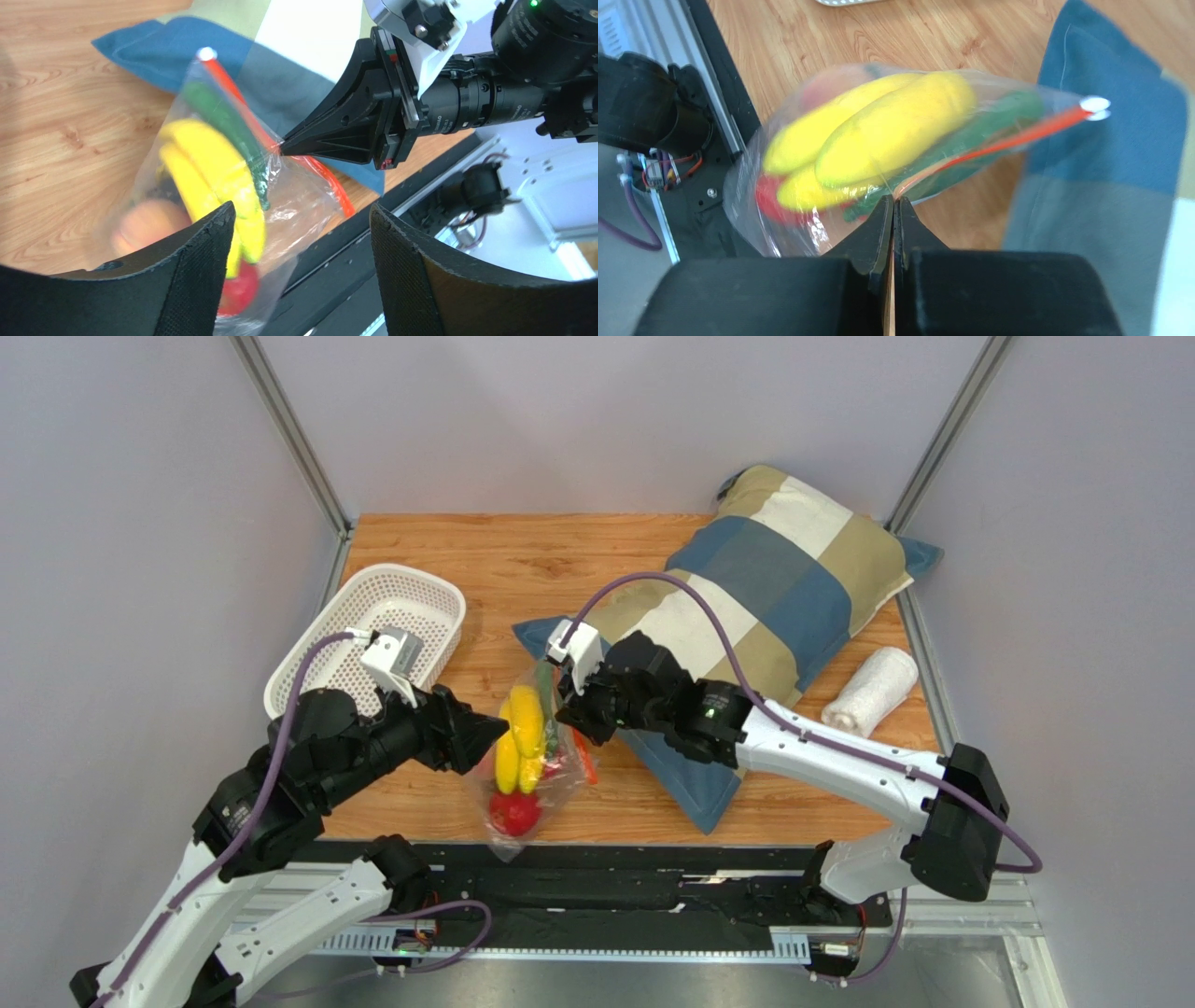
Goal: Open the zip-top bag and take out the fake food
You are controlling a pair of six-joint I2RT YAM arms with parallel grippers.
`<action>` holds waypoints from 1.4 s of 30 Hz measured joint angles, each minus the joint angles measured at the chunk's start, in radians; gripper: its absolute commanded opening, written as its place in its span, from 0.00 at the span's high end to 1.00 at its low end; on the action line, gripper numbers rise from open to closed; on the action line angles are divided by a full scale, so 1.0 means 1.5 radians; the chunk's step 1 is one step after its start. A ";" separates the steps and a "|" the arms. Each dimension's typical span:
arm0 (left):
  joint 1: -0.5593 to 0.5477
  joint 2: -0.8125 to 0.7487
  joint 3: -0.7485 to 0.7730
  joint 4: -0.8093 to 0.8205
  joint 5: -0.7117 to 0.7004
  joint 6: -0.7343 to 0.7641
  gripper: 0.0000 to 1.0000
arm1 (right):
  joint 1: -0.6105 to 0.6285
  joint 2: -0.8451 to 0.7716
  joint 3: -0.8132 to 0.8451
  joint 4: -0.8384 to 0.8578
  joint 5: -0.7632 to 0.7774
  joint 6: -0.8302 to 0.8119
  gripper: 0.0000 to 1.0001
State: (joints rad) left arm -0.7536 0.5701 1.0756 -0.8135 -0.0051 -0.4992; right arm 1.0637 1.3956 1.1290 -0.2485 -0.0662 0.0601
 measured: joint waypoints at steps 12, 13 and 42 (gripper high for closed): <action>0.010 0.082 0.007 0.084 -0.062 -0.066 0.04 | -0.125 0.025 0.086 -0.203 -0.234 -0.231 1.00; 0.014 0.096 0.012 0.084 -0.064 -0.069 0.08 | -0.137 0.025 0.086 -0.210 -0.248 -0.240 1.00; -0.125 0.009 -0.181 0.312 0.047 0.042 0.20 | -0.041 -0.040 0.067 -0.161 0.083 0.371 1.00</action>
State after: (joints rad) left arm -0.9409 0.5838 0.8043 -0.3462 0.0658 -0.4362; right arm 1.0019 1.3357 1.2297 -0.4904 0.0582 0.6159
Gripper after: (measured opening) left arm 0.782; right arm 0.006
